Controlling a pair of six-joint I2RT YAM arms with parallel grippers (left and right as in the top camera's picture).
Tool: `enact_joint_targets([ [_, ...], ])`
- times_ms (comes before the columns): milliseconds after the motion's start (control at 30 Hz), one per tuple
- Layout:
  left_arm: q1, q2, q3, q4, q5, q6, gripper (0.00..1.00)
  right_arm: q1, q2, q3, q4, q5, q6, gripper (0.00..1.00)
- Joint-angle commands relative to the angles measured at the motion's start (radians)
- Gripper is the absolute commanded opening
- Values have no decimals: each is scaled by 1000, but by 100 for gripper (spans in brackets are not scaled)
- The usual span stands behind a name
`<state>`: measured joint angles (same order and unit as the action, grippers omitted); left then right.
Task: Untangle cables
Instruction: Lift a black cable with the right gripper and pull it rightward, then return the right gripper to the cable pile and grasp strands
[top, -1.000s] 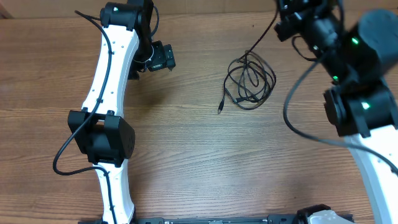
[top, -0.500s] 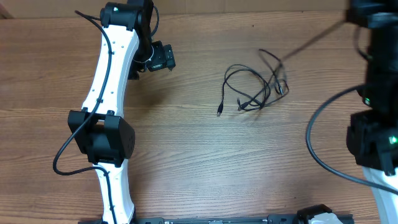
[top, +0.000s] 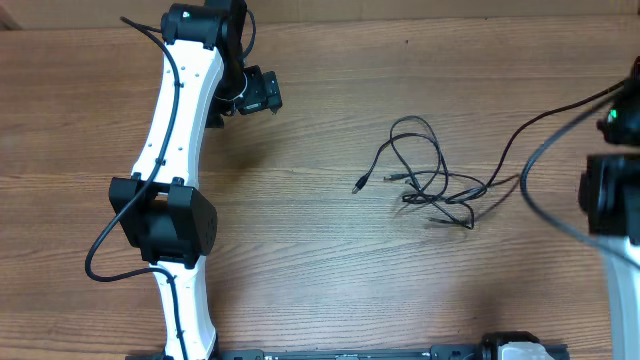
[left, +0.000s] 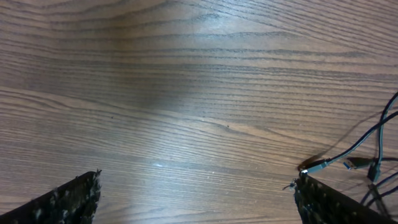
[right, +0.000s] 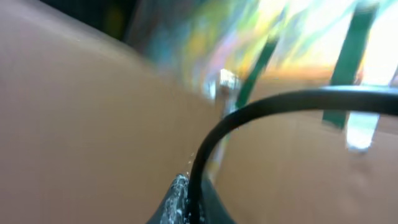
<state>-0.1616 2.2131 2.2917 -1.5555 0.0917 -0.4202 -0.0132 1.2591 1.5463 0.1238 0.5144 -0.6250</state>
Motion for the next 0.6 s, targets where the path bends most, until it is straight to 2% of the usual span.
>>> enact_joint_targets([
  [0, 4, 8, 19, 1, -14, -7, 99, -89, 59, 5, -90, 39, 133, 4],
  [233, 4, 8, 19, 1, -14, -7, 99, -249, 198, 5, -438, -67, 446, 4],
  [400, 4, 8, 19, 1, -14, -7, 99, -319, 320, 5, -627, -242, 590, 4],
  [567, 4, 8, 19, 1, -14, -7, 100, -342, 447, 5, -724, -342, 670, 4],
])
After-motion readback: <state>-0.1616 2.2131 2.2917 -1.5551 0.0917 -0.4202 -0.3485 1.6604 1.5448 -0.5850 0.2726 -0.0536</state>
